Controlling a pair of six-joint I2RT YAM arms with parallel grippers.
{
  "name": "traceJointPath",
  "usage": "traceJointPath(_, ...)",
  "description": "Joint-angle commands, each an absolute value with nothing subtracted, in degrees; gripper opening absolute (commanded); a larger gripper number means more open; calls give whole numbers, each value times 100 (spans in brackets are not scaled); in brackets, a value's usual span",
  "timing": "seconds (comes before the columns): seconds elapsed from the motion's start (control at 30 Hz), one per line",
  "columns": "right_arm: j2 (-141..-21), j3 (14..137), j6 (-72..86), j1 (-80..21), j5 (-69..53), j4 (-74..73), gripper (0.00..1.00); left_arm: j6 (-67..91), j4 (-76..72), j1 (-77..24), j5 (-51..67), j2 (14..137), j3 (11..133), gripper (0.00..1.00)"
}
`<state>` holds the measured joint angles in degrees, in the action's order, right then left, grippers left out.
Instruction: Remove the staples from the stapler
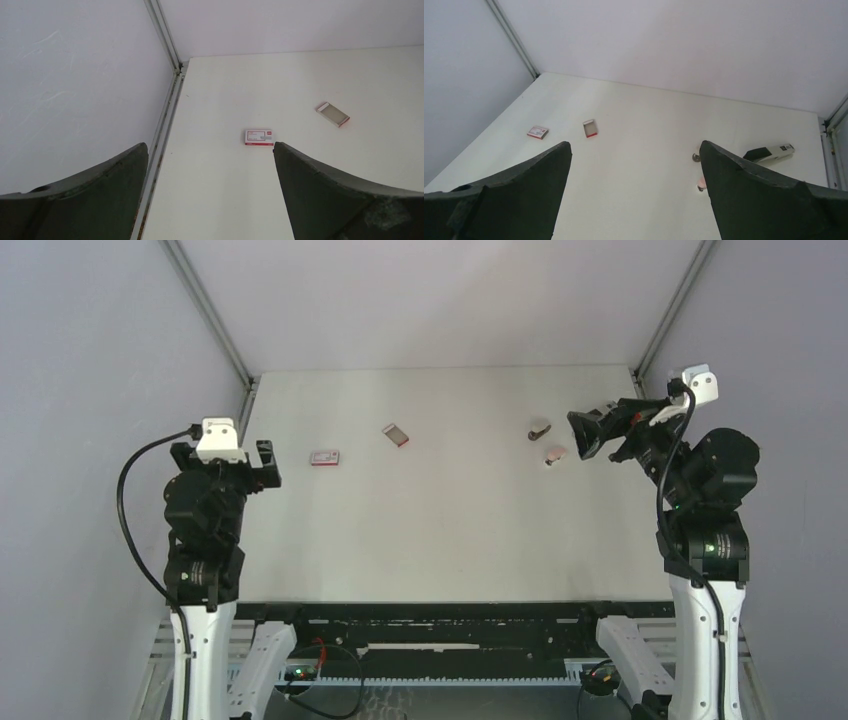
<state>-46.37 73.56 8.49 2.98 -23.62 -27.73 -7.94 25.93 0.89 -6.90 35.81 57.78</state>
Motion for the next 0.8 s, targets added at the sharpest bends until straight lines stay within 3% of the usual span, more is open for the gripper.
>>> traceJointPath(0.0, -4658, 7183, 1055, 330, -2487, -3006, 100, -765, 3013, 134, -690, 3603, 5863, 100)
traceJointPath(0.53, -4888, 6553, -541, 176, -2400, -2928, 100, -963, 2966, 134, -213, 3822, 5541, 100)
traceJointPath(0.77, -5244, 6354, -1086, -567, -920, -2763, 100, -1625, 3148, 140, 689, 3849, 5210, 100)
